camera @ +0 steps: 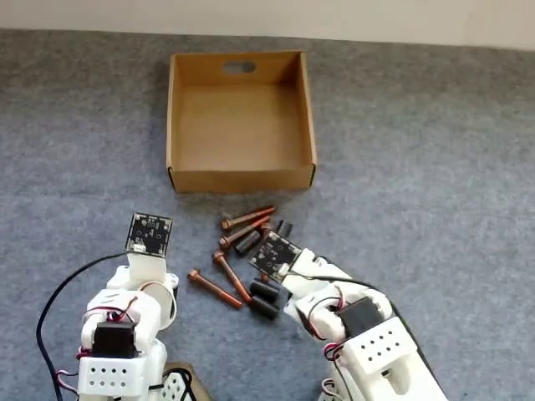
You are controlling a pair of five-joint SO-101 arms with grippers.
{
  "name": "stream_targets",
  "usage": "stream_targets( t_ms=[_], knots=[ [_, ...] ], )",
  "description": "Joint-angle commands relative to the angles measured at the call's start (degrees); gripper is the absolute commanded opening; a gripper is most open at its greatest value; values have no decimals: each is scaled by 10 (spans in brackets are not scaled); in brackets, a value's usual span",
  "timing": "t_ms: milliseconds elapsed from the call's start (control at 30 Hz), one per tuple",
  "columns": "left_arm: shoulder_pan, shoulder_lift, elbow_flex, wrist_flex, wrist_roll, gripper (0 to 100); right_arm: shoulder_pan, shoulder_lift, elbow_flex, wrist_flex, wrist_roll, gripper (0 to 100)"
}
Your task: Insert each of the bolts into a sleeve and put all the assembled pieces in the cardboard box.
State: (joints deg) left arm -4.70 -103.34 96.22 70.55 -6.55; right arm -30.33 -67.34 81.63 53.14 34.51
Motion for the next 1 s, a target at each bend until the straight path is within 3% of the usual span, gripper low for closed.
stream_targets(
  t_ms=[0, 100, 300, 567, 700, 967],
  knots=[
    [9, -2, 9, 1, 4, 7, 41, 43, -4, -40, 26, 180],
    [9, -2, 9, 1, 4, 7, 78, 124, -12, -85, 29, 180],
    [9, -2, 9, 1, 4, 7, 79, 261, -71, -92, 50, 180],
    [9, -2, 9, 1, 4, 7, 33, 282, -75, -91, 49, 177],
    [9, -2, 9, 1, 4, 7, 42, 282, -96, -95, 47, 20],
    [9, -2, 9, 1, 4, 7, 205, 287, -182, -91, -152, 6]
  ],
)
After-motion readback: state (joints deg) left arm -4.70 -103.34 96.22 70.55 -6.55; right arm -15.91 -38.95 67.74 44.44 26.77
